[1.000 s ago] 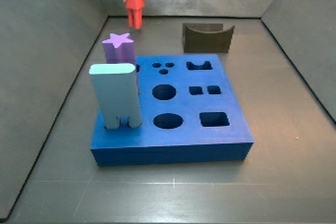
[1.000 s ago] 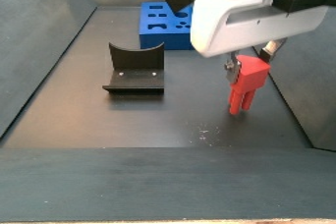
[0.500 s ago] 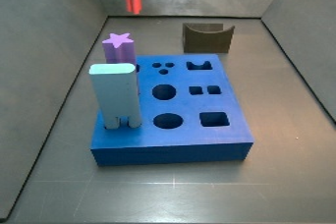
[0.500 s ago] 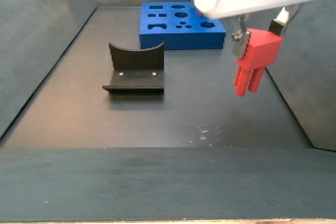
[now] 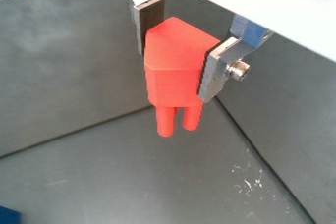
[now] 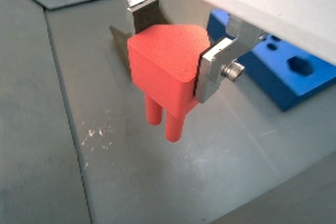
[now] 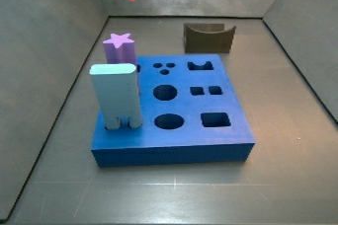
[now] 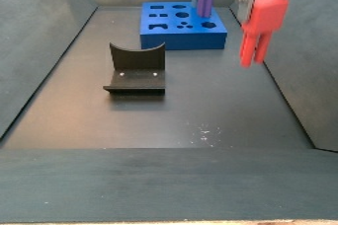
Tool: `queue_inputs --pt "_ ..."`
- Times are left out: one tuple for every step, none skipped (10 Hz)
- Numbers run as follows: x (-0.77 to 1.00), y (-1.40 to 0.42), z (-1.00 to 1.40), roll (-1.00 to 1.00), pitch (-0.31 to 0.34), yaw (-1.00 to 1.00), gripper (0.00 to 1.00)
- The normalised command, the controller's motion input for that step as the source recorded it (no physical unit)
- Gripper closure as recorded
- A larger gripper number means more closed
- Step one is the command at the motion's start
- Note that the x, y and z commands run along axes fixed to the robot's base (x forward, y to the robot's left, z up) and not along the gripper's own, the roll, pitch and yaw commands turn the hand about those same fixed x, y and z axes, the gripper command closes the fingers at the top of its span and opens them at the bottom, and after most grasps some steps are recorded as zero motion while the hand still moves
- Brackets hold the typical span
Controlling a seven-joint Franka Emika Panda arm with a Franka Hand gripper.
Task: Pick up the 3 prong object. Move up. Move to above the board. Insert the 3 prong object.
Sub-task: Move to above the board.
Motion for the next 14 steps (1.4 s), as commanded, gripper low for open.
queue_inputs --pt "-0.07 -0.28 1.00 0.04 0.020 0.02 1.00" --pt "-0.06 -0.25 1.00 -0.01 0.024 0.03 1.00" --pt "-0.04 -0.21 1.00 -0.04 0.029 0.03 1.00" --pt "-0.02 -0.15 0.88 -0.06 0.040 0.03 1.00" --pt "-0.01 -0.12 0.77 -0.07 0.044 0.03 1.00" --pt "0.00 -0.06 0.50 -0.07 0.056 0.02 1.00" --pt "0.00 -0.04 0.40 -0.08 0.056 0.02 1.00" --pt "0.01 -0.03 0.19 -0.09 0.052 0.02 1.00" --pt "0.35 -1.00 0.12 -0.09 0.039 -1.00 1.00" --pt "0.35 -1.00 0.11 -0.08 0.038 -1.00 1.00" --pt "0.36 -1.00 0.12 -0.08 0.082 -1.00 1.00" --pt "0.36 -1.00 0.12 -0.15 0.111 -0.98 1.00" --pt "0.37 -1.00 0.12 -0.13 0.129 -0.71 1.00" --pt "0.38 -1.00 0.12 -0.11 0.141 -0.46 1.00"
